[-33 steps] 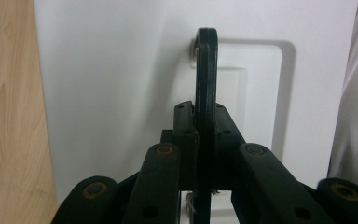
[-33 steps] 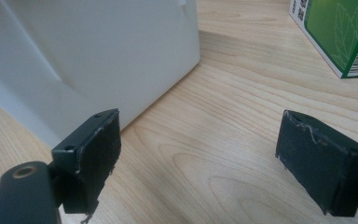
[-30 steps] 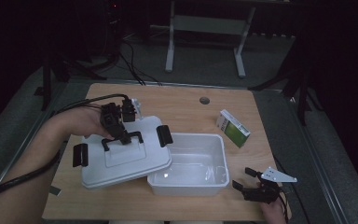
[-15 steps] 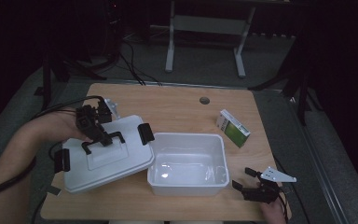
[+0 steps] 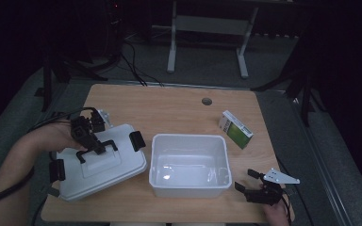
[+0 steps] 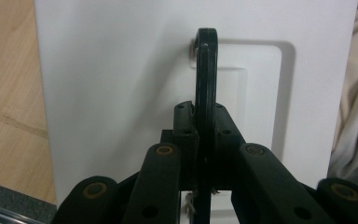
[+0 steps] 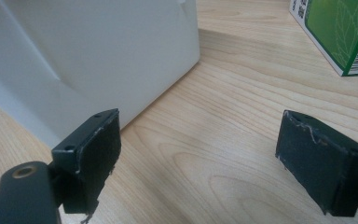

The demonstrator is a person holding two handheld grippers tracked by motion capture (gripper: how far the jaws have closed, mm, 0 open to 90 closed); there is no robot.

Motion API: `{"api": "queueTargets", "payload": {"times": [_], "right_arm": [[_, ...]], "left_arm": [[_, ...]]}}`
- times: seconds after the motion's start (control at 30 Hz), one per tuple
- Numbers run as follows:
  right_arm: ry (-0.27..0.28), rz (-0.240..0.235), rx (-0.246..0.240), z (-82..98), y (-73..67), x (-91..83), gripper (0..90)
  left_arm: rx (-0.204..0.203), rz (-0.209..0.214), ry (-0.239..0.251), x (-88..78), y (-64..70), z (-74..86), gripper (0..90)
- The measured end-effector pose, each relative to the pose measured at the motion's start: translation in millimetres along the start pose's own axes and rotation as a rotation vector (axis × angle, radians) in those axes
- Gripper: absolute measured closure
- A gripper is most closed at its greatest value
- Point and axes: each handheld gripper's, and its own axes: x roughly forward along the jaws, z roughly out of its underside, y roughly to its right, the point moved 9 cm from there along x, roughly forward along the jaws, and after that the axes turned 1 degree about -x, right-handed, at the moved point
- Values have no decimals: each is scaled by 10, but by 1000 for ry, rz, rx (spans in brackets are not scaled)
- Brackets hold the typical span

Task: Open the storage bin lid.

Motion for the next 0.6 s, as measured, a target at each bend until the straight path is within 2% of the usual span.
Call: {"api": "queueTargets", "payload": {"times": [0.27,0.33,0.6], "right_arm": [[-3,0,1,2,-2,2,136],[-2,4,-4,1,-1,2,135],[1,5,-4,-1,2,0,135]], "left_arm": [[-18,6,-28,248,-93,72,839],[-29,1,-43,370,-143,96,839],[-33,17,-47,614,-178,62,839]]}}
